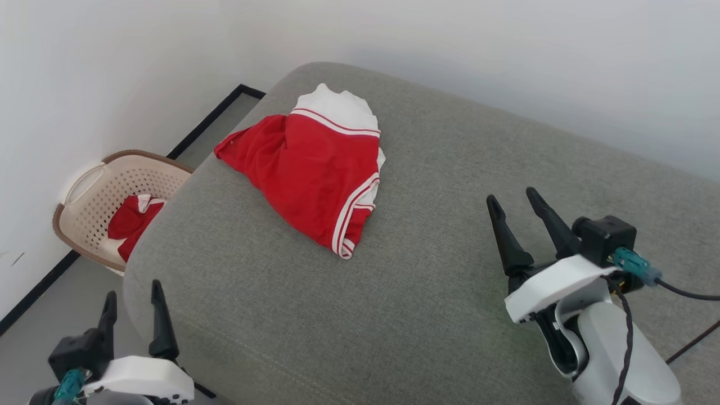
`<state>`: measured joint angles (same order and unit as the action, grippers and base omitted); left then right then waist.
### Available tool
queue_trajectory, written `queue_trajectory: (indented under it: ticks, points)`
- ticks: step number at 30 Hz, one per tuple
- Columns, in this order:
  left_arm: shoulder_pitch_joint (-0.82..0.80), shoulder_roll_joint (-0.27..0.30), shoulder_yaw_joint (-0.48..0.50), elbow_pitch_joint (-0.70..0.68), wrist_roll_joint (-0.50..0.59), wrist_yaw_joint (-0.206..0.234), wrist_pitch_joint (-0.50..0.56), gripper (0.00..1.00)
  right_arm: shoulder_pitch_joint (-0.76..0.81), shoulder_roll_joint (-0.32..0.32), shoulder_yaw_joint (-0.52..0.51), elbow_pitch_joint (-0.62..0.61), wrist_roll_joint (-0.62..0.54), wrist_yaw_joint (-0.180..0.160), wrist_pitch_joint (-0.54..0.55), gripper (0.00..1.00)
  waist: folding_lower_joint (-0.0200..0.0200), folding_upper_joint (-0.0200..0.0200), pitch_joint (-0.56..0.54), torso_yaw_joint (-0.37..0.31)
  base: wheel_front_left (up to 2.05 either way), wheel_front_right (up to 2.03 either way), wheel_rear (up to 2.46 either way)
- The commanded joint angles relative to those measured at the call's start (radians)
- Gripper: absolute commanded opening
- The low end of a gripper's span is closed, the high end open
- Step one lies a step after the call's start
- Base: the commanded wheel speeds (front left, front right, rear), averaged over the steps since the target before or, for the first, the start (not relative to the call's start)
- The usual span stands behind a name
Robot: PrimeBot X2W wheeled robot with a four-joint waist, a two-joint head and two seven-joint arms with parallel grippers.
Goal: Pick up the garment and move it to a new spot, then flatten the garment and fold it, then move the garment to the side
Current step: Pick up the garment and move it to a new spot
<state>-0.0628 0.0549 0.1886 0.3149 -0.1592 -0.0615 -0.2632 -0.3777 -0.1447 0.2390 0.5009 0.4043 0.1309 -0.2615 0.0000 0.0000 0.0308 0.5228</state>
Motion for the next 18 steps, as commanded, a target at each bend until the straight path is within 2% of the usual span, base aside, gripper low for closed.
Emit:
queue_trajectory:
  ticks: [1, 7, 13, 18]
  points:
    - [0.006, -0.005, -0.001, -0.009, -0.004, 0.001, -0.002, 1.0, -0.006, -0.003, 0.002, 0.007, 0.007, 0.0, -0.005, 1.0, 0.0, 0.0, 0.004, 0.002, 0.0, 0.0, 0.0]
    - [0.005, -0.003, -0.033, -0.001, -0.014, 0.0, -0.002, 1.0, -0.001, -0.008, 0.01, 0.006, 0.009, 0.0, -0.005, 1.0, 0.0, 0.0, 0.009, -0.011, 0.0, 0.0, 0.0]
    - [-0.095, 0.014, -0.062, 0.033, 0.017, -0.039, -0.002, 1.0, -0.019, -0.017, 0.025, -0.001, 0.002, 0.0, -0.005, 1.0, 0.0, 0.0, 0.057, -0.116, 0.0, 0.0, 0.0]
    - [-0.272, 0.094, -0.086, 0.126, 0.002, -0.062, -0.001, 1.0, -0.046, -0.03, 0.028, -0.02, 0.007, 0.0, -0.005, 1.0, 0.0, 0.0, 0.132, -0.231, 0.0, 0.0, 0.0]
